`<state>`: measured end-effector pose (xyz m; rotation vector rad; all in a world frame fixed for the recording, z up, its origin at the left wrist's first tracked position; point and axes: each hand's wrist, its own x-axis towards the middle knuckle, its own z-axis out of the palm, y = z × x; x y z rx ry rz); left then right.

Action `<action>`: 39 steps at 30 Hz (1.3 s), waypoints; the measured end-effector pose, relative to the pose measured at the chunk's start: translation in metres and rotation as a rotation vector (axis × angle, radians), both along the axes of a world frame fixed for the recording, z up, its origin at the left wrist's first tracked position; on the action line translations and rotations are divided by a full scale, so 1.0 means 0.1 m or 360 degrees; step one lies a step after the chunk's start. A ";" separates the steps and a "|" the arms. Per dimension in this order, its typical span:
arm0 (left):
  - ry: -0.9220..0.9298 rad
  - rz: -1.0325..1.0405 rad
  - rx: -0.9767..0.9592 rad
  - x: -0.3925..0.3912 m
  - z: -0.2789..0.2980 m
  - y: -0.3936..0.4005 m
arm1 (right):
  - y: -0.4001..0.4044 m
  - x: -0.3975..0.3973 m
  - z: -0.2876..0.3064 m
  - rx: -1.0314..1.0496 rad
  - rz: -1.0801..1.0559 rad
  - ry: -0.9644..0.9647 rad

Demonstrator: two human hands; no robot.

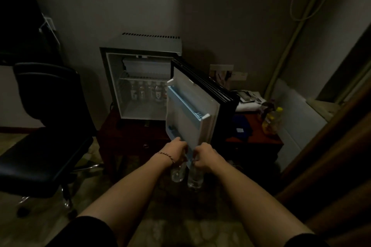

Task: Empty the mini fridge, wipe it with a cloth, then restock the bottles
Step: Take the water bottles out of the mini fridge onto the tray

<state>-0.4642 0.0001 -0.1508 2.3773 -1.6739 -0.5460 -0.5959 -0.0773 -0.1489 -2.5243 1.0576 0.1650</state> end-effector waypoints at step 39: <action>-0.0088 0.0478 -0.0131 -0.98 0.07 -3.58 | -3.75 -0.65 0.23 0.0056 0.0305 -0.0050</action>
